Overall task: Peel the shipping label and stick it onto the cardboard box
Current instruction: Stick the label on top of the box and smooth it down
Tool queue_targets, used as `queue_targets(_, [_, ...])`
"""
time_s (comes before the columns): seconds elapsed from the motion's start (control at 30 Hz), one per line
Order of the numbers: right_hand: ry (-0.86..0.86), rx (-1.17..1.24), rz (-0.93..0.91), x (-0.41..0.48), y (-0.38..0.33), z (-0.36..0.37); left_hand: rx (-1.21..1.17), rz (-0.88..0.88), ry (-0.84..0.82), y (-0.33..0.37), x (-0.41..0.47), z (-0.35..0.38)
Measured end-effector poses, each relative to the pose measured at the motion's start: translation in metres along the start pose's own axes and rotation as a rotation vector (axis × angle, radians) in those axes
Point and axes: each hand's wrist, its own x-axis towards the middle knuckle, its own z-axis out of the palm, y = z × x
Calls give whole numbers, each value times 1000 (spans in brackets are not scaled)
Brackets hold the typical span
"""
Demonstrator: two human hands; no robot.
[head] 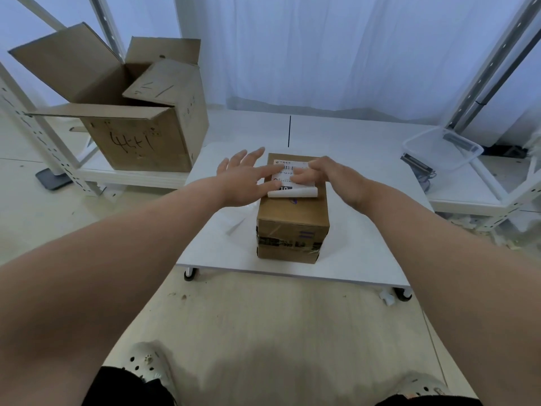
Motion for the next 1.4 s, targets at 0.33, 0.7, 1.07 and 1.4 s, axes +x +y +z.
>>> queue_targets(0.33, [60,-243,55,8,6,2,-86,-100,-16,5,8,-1])
queue_targets(0.7, [80,83,26,1,-3,2,-55,-77,-88,13,21,-3])
queue_targets(1.07, [65,-182,-85,2,2,-4,205,198,13,-5,21,-25])
queue_targets(1.4, [99,-220,-130,8,6,-5,30,360,-54,11,16,-18])
